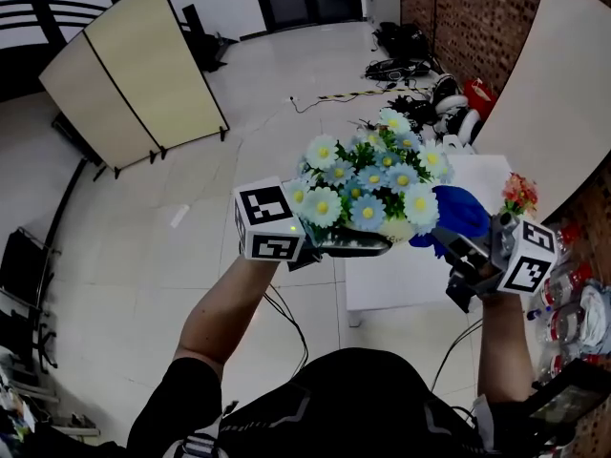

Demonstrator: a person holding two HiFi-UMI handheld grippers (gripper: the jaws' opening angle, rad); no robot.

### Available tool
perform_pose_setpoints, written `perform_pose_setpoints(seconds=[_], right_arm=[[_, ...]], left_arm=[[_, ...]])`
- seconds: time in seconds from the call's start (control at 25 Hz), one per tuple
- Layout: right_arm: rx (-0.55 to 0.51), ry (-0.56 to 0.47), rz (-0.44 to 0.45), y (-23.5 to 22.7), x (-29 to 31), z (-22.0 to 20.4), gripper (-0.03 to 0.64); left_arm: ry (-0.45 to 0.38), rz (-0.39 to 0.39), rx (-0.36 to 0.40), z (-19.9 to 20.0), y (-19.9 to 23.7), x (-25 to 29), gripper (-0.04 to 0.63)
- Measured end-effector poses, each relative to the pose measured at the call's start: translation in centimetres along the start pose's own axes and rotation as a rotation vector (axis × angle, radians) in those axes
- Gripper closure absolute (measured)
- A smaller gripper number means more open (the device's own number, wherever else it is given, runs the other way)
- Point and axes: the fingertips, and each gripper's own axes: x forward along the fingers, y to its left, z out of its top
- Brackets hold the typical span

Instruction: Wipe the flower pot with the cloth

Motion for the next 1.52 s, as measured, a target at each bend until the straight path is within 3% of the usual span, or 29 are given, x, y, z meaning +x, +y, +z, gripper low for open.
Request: perform_pose_setpoints(seconds=[0.24,0.44,0.56,0.8,1.52], right_arm=[[0.007,-0.029,0.019,1.3,-0.8,0.3,0.528],[0.028,-0.086,-0.136,-5.2,-2.1,1.3,0.528],[0.057,-0.067,-0.131,-6.3,-0.7,1.5,0.528],[0.049,-0.017,-0.035,-3.3,0.8,0.7,0.528],[0.006,0.008,-0.039,3.6,1.8,-2.6,0.529]], left_arm=[[-0.007,-0.015,0.000,0.0,-0.2,0.2,0.061],[0.018,-0.059,0.025,0.2,-0.4,-0.3,0.061],[0.025,-0.080,0.031,0.7,-1.3,-0.4,0.061],[0.034,-0.061,0.033,0.5,-2.0,-0.4,0.061],[0.013,0.017,-0.023,-0.2,-0.1,-0.6,0.061]])
